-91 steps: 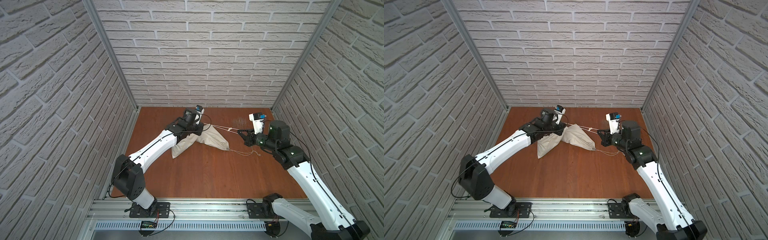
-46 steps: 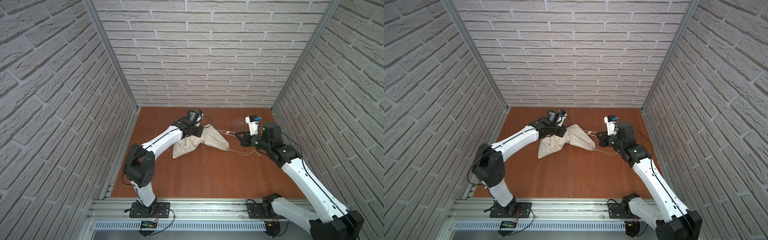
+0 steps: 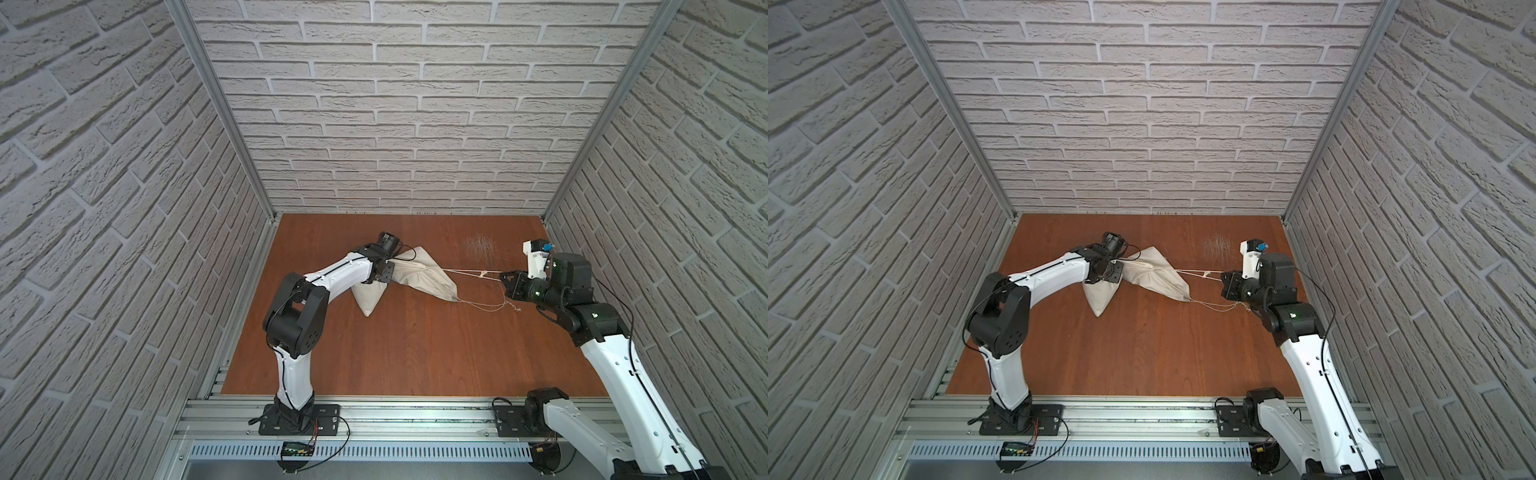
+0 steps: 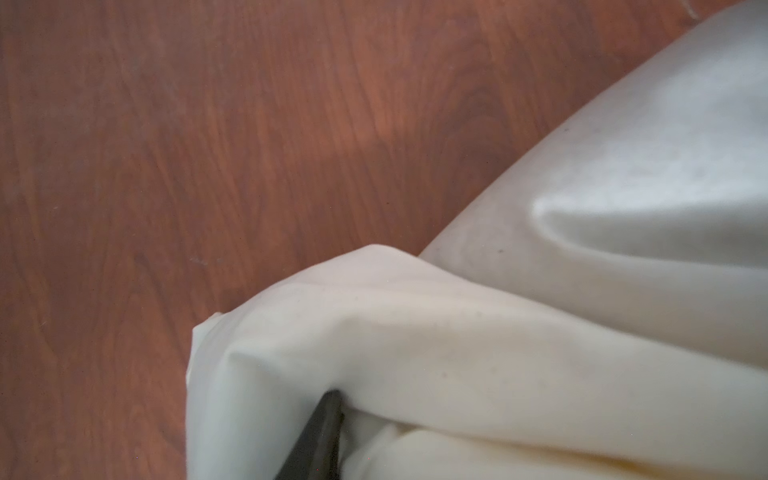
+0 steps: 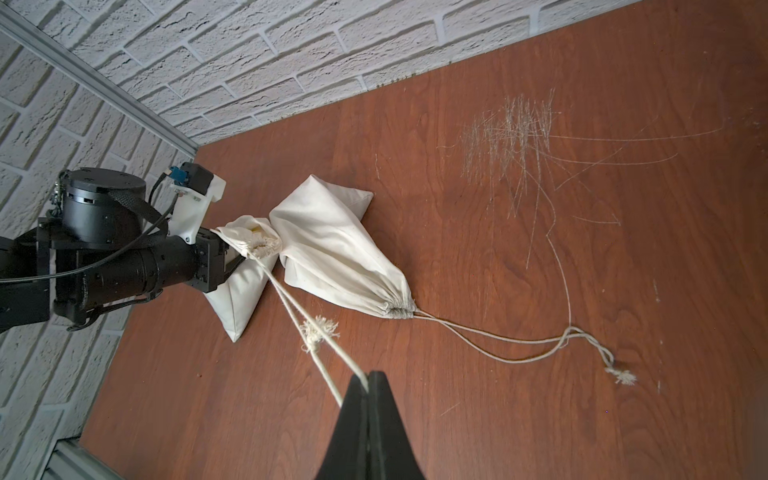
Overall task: Close the soil bag
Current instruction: Frap the soil bag at the center of the board.
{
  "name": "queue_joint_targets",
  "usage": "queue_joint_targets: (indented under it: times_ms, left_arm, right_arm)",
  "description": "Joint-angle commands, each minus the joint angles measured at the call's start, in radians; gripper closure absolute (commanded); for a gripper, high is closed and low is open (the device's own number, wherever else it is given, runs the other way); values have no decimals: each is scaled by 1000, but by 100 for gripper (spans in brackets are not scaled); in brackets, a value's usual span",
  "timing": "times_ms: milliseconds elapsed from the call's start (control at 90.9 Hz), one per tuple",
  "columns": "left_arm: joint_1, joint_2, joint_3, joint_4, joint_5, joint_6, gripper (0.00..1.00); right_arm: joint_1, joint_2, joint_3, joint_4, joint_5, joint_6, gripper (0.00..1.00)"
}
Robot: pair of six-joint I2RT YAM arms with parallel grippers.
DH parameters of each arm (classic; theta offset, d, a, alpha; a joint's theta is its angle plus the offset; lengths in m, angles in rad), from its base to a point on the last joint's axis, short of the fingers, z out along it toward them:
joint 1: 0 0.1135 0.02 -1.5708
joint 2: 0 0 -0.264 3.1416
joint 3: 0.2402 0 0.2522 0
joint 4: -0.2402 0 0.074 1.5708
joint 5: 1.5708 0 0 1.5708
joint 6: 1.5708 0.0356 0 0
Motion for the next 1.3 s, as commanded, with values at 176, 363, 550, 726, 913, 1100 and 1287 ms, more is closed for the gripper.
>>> queue_joint_targets:
  times_ms: [176, 363, 550, 726, 913, 1100, 1287]
  left_arm:
    - [132, -149, -139, -140, -443, -34, 54]
    - [-25, -253, -217, -19, -344, 6, 23]
    - [-142, -415, -282, 71, -207, 109, 2]
    - [-150, -615, -358, 160, 25, 148, 2]
    - [-32, -712, -447, 285, 329, 91, 2]
    - [193, -716, -495, 283, 289, -136, 2]
    - [377, -711, -566, 303, 99, -261, 2]
  right_arm:
    - [-94, -31, -54, 82, 205, 36, 97]
    - [-94, -19, -145, 86, 178, 62, 97]
    - [-94, -10, -226, 77, 185, 75, 97]
    - [-96, -54, -273, 2, 281, 120, 97]
    - [-111, -79, -328, -24, 368, 179, 94]
    - [-114, -117, -337, -23, 552, 195, 65]
    - [-115, -92, -302, 96, 624, 158, 29]
